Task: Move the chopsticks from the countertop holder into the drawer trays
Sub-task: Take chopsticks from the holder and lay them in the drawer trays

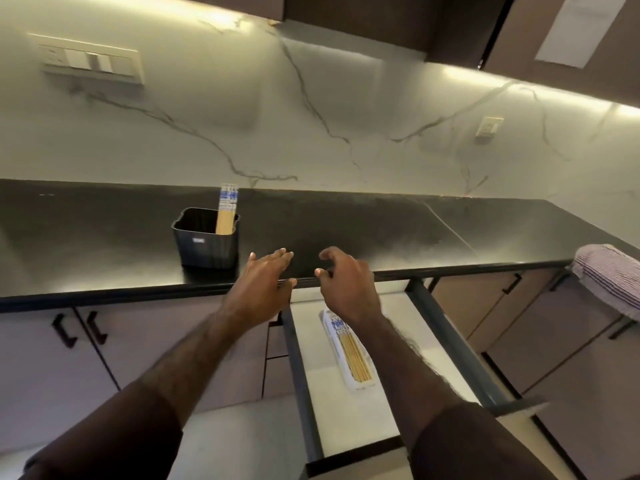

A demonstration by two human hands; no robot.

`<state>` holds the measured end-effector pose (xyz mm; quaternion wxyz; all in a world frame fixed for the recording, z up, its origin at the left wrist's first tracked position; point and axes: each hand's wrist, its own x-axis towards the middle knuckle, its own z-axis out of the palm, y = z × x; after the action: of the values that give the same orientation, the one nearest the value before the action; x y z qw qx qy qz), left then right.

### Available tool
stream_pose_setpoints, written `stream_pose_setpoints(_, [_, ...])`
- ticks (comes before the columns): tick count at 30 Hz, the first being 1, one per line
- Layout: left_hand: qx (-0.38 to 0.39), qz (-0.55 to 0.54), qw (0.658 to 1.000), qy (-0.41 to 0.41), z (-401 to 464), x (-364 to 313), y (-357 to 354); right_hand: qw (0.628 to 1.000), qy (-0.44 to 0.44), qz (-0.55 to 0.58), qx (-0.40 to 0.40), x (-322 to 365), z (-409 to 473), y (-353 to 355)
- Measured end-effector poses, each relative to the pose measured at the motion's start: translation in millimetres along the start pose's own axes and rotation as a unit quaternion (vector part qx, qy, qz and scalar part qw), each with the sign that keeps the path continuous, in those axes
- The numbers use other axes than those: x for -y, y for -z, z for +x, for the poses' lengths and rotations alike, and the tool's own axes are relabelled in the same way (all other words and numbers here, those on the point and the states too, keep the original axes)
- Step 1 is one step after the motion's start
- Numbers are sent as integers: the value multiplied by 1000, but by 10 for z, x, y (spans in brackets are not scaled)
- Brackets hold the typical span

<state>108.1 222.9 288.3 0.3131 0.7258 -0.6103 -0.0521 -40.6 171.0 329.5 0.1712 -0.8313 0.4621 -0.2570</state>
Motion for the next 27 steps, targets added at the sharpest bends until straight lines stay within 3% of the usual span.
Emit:
stream_pose_setpoints(15, [-56, 9, 998, -11, 62, 1694, 1679, 997, 70, 21, -11, 1851, 617, -1151])
stream_pose_setpoints(27, [-38, 25, 998, -31, 631, 2610, 1794, 998, 45, 34, -12, 2230, 1278, -1904])
